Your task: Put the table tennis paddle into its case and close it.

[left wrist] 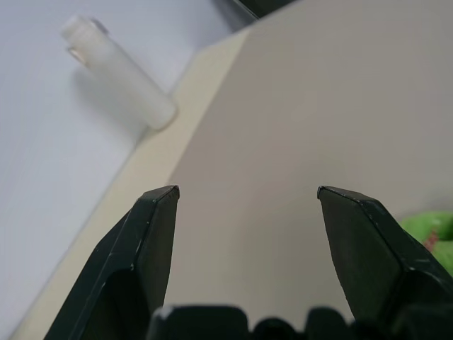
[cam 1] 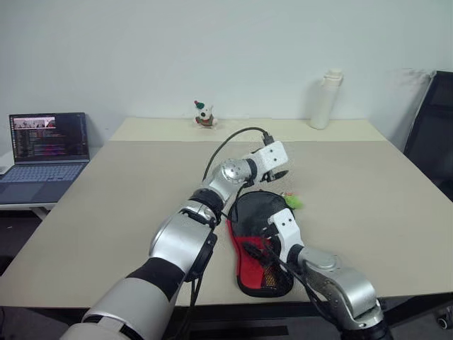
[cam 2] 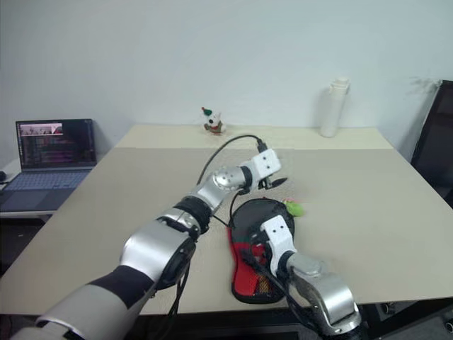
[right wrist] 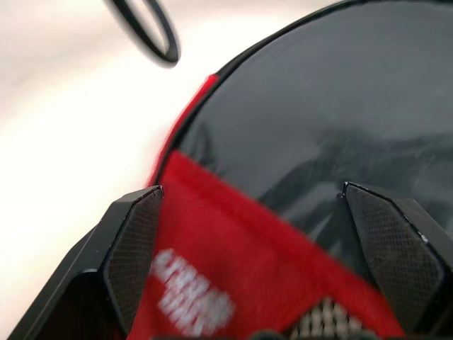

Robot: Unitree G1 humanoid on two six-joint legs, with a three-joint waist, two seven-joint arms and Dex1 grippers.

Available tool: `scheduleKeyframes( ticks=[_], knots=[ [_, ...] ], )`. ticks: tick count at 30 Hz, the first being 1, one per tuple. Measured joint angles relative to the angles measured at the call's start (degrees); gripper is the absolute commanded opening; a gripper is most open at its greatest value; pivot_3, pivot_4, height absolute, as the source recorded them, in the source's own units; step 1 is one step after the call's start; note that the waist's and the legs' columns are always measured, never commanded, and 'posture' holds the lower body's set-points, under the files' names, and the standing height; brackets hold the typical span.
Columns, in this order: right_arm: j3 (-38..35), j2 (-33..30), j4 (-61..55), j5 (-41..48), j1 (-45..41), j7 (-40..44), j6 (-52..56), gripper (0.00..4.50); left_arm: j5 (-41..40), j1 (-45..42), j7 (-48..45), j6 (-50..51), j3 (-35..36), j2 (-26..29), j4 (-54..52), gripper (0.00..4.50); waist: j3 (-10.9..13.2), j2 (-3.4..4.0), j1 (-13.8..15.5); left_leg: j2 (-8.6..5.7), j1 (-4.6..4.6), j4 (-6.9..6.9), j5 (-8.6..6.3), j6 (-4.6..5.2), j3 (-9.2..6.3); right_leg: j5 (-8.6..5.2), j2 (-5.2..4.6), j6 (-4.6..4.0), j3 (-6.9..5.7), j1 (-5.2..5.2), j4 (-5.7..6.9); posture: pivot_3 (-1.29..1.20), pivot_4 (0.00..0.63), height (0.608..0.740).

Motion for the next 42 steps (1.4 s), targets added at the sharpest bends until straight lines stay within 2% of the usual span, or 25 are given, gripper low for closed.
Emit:
scheduleKeyframes(
  ticks=[5, 8, 12, 16, 19, 25, 36, 39, 42],
  knots=[
    [-7.94, -5.66, -8.46, 9.35, -2.97, 5.77, 6.37, 4.5, -3.7, 3.15, -5.08, -1.83, 2.48, 4.03, -2.59, 3.39, 0.04, 0.06, -0.26, 0.01, 0.04, 0.0, 0.0, 0.0, 0.01, 0.0, 0.01, 0.0, 0.0, -0.01, 0.03, 0.0, 0.15, 0.74],
    [-13.06, -9.7, -9.21, 12.57, -6.33, 7.76, 6.41, 4.5, -7.99, 6.36, -10.99, 3.4, 5.4, 6.28, -3.6, 3.39, 0.04, 0.06, -0.26, 0.02, 0.06, 0.0, 0.0, 0.0, -0.03, 0.0, 0.06, -0.01, -0.04, -0.01, 0.07, 0.0, 0.15, 0.74],
    [-16.95, -12.99, -4.58, 12.35, -8.57, 7.47, 3.45, 4.5, -11.78, 13.21, -19.05, 11.08, 6.93, 7.77, -6.54, 3.39, 0.04, 0.06, -0.13, 0.03, 0.04, -0.01, 0.0, 0.0, -0.02, 0.04, 0.05, -0.08, -0.02, -0.01, 0.07, 0.0, 0.15, 0.74],
    [-16.7, -14.55, 5.11, 8.82, -10.74, 6.7, -2.89, 4.5, -13.18, 20.32, -27.26, 17.85, 5.49, 7.34, -12.2, 3.39, 0.05, 0.07, -0.09, 0.0, -0.01, 0.0, 0.0, 0.01, 0.03, 0.16, 0.02, -0.28, 0.02, -0.03, 0.04, 0.0, 0.15, 0.74],
    [-15.57, -14.48, 11.84, 6.03, -13.05, 6.23, -7.89, 4.5, -13.65, 22.06, -31.32, 21.38, 3.61, 6.27, -16.5, 3.39, 0.05, 0.08, 0.01, 0.0, -0.02, 0.01, 0.0, 0.01, 0.0, 0.16, 0.03, -0.29, 0.01, -0.04, 0.07, 0.0, 0.15, 0.74],
    [-11.52, -13.25, 23.14, 1.51, -16.16, 5.88, -15.76, 4.5, -13.17, 22.18, -32.27, 22.89, -0.11, 4.2, -19.36, 3.39, 0.05, 0.08, -0.01, 0.0, 0.02, 0.0, 0.0, 0.01, 0.05, 0.16, 0.04, -0.29, 0.08, -0.03, 0.07, 0.0, 0.15, 0.74],
    [-9.91, -11.37, 33.92, -2.35, -18.16, 4.14, -19.27, 4.5, -12.48, 21.79, -31.49, 21.65, -1.48, 3.77, -18.11, 3.39, 0.05, 0.08, -0.1, 0.02, 0.07, 0.01, 0.0, 0.01, 0.08, 0.17, 0.04, -0.29, 0.13, -0.02, 0.12, 0.0, 0.15, 0.74],
    [-9.99, -10.95, 35.97, -3.07, -18.6, 3.12, -20.22, 3.88, -12.37, 21.27, -31.06, 20.76, -1.63, 3.74, -16.98, 3.43, 0.05, 0.08, -0.09, 0.01, 0.08, 0.01, 0.0, 0.01, 0.09, 0.17, 0.03, -0.29, 0.14, -0.02, 0.13, 0.0, 0.15, 0.74],
    [-10.02, -10.69, 37.3, -3.36, -19.28, 2.46, -20.49, 2.86, -12.21, 20.95, -30.99, 19.85, -2.08, 3.75, -16.28, 3.43, 0.05, 0.09, -0.1, 0.02, 0.09, 0.01, 0.0, 0.01, 0.09, 0.17, 0.04, -0.29, 0.15, -0.02, 0.14, 0.0, 0.15, 0.74]
  ],
)
